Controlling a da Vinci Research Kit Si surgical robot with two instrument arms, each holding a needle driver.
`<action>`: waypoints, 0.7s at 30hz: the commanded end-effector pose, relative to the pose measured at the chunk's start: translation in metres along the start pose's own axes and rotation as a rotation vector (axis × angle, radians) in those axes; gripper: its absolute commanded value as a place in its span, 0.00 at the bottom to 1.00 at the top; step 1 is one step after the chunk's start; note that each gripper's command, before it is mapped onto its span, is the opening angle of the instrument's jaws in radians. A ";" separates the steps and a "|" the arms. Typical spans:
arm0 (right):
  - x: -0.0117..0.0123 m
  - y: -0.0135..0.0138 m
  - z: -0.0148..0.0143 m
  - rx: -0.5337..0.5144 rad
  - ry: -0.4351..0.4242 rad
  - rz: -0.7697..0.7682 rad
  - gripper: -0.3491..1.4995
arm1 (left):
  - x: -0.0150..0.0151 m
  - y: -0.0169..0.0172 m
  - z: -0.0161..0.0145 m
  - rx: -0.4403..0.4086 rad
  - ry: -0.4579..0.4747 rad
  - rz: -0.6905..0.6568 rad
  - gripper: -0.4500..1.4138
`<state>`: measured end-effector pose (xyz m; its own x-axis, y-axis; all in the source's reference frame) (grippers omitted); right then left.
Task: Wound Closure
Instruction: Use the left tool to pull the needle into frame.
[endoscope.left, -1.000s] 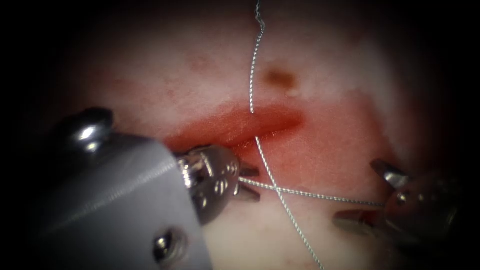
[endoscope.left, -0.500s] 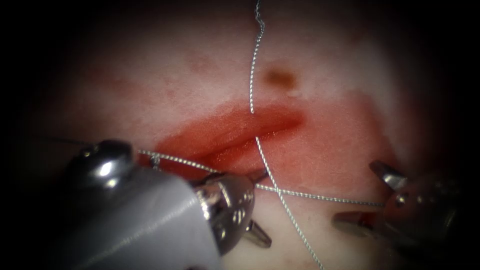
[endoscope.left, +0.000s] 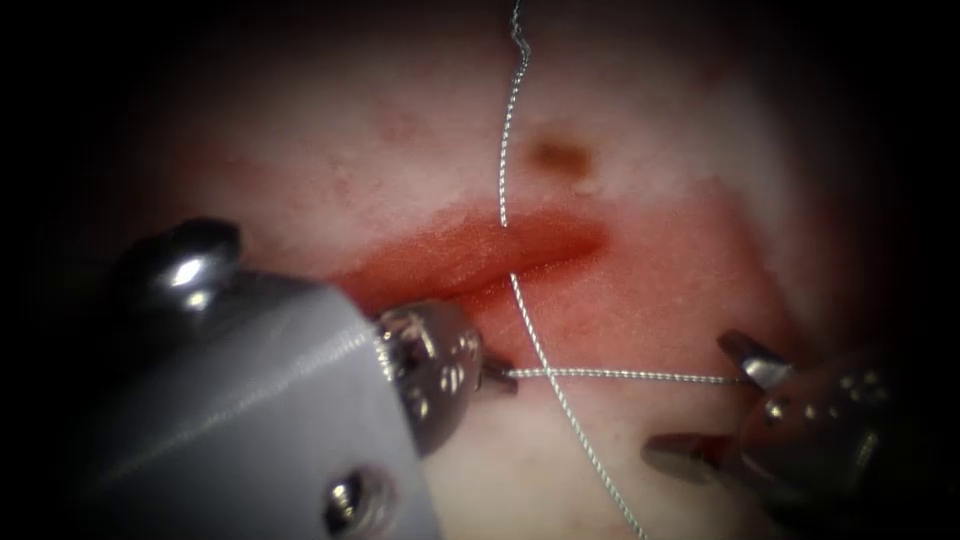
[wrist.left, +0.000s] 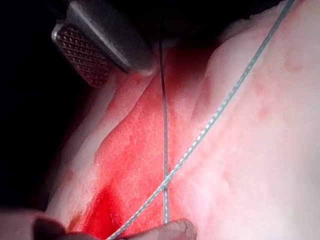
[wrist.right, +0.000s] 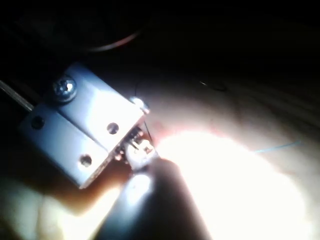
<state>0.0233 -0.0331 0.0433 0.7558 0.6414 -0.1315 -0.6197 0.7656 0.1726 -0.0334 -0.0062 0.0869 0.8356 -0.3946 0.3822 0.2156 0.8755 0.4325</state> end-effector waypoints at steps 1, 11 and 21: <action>0.0014 -0.0002 -0.0002 0.000 0.007 0.000 0.88 | -0.0007 0.0008 -0.0004 -0.003 -0.005 0.005 0.00; 0.0021 -0.0007 0.0000 0.005 0.007 -0.040 0.87 | -0.0033 -0.0009 -0.0009 0.019 -0.085 -0.031 0.00; 0.0035 -0.0037 0.0001 0.111 0.048 -0.290 0.78 | -0.0061 -0.0030 -0.0022 0.037 -0.143 -0.006 0.00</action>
<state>0.0271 -0.0344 0.0429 0.8882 0.3971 -0.2311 -0.3477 0.9097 0.2269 -0.0376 -0.0069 0.0818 0.7562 -0.4347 0.4891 0.1944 0.8630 0.4664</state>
